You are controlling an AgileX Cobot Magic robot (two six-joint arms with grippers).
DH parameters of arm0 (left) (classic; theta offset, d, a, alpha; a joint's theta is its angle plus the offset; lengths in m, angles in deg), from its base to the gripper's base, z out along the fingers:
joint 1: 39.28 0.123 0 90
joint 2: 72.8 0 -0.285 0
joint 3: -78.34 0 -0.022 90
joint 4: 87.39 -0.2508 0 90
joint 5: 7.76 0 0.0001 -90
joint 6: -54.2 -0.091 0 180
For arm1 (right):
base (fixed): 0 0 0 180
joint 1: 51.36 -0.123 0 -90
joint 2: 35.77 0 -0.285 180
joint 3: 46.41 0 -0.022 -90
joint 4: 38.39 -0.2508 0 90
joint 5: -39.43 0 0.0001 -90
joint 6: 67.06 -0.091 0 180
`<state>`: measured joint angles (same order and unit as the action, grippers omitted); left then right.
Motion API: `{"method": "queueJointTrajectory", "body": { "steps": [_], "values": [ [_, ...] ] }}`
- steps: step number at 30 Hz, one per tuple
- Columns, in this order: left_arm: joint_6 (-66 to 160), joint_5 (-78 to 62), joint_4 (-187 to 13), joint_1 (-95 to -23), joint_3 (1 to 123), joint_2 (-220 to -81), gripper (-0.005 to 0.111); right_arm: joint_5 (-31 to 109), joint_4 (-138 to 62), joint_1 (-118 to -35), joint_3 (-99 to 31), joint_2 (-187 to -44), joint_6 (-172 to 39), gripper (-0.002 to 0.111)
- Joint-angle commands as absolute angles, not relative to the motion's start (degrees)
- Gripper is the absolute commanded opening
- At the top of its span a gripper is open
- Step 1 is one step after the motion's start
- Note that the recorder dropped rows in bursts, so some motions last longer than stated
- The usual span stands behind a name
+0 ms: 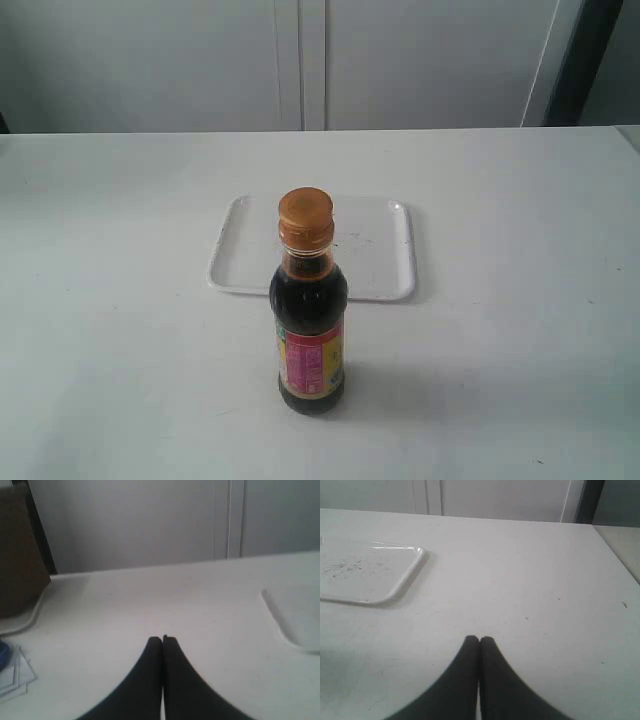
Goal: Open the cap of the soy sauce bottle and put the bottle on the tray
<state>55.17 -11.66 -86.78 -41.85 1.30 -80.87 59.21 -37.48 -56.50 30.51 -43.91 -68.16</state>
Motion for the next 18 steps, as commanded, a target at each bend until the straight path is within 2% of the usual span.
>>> {"method": "queueJointTrajectory", "body": {
  "steps": [1,7,13,18],
  "values": [
    [61.26,-19.28,-86.60,-41.73,1.13,-80.59,0.000,59.00,-37.34,-56.64,30.80,-43.55,-68.42,0.000],
    [68.93,-24.35,-86.60,-41.73,1.13,-80.59,0.000,59.00,-37.34,-56.64,30.80,-43.55,-68.42,0.000],
    [73.71,-35.02,-87.78,-41.73,1.13,-80.59,0.000,59.00,-37.34,-56.64,30.80,-43.55,-68.42,0.000],
    [75.45,-36.63,-91.22,-41.73,3.76,-82.26,0.000,59.00,-37.34,-56.64,30.80,-43.55,-68.42,0.000]
  ]
}}
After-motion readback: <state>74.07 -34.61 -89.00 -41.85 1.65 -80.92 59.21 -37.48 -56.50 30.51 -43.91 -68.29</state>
